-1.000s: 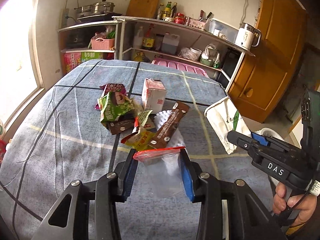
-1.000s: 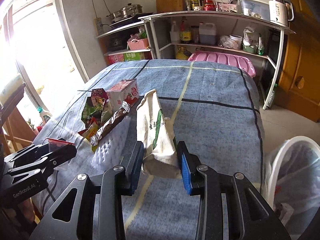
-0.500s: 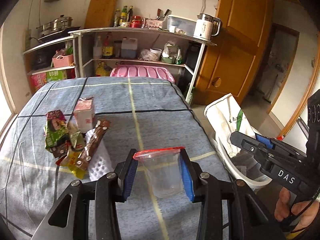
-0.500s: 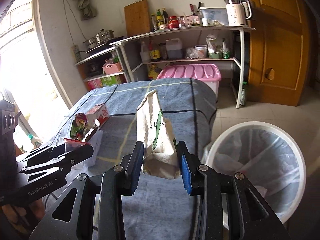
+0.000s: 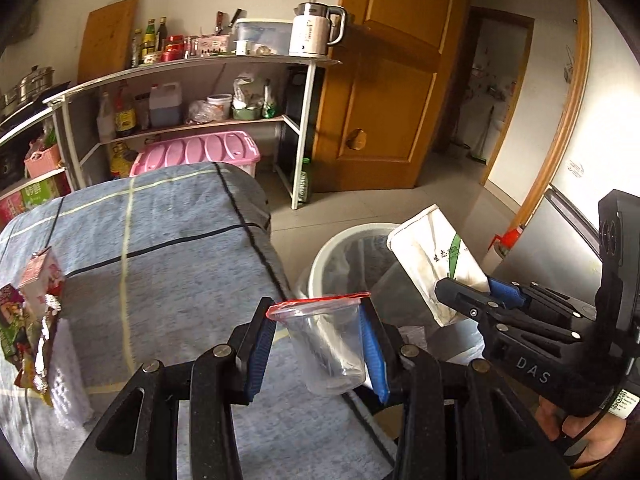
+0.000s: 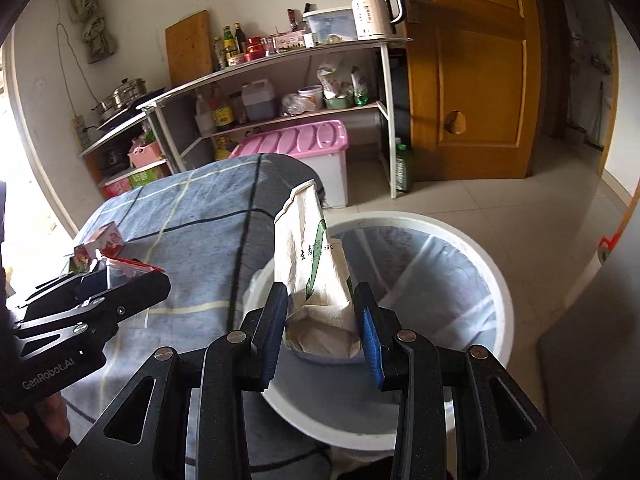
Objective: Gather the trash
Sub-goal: 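Carry the paper bag and cup over the white bin while both tools open to drop them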
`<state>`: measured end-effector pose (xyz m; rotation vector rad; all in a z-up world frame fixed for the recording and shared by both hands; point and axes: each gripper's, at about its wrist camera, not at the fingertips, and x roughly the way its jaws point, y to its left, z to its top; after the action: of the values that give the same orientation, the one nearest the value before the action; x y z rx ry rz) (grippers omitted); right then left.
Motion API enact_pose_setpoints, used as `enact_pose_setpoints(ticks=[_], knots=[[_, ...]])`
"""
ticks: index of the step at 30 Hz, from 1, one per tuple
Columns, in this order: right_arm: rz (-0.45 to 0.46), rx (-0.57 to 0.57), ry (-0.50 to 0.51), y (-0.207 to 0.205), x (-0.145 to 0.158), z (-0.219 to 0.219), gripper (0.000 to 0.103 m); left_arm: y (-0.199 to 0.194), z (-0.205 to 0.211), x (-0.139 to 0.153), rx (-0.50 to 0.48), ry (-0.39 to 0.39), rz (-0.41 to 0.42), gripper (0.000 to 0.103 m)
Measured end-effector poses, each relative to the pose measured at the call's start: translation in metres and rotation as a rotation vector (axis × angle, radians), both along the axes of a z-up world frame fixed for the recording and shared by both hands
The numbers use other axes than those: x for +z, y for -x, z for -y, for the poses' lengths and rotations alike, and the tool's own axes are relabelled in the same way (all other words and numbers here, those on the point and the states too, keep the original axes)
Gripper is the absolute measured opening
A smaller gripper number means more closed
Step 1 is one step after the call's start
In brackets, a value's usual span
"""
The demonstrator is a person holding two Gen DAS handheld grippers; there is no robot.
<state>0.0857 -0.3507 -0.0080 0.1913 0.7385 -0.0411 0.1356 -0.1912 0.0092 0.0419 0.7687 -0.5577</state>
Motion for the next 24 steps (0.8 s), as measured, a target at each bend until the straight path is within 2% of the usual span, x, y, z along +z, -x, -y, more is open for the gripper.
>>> enact_pose_setpoints(ticks=[9,18,21,24], knots=[[-0.089,-0.082,0.019,-0.006,-0.024,0.051,0.036,-0.014,0.057,-0.017,-0.072,-0.023,-0.053,0.042],[-0.148,-0.099,0.049,-0.011,-0.039,0.062,0.037,-0.023,0.077,-0.031,-0.088,-0.031,-0.1,0.042],[-0.147,-0.115,0.046,-0.007,-0.041,0.065,0.043,-0.024,0.078,-0.034,-0.082,-0.039,-0.106,0.047],[-0.141,-0.124,0.038,-0.004,-0.04,0.065,0.044,-0.023,0.076,-0.034,-0.083,-0.04,-0.101,0.056]])
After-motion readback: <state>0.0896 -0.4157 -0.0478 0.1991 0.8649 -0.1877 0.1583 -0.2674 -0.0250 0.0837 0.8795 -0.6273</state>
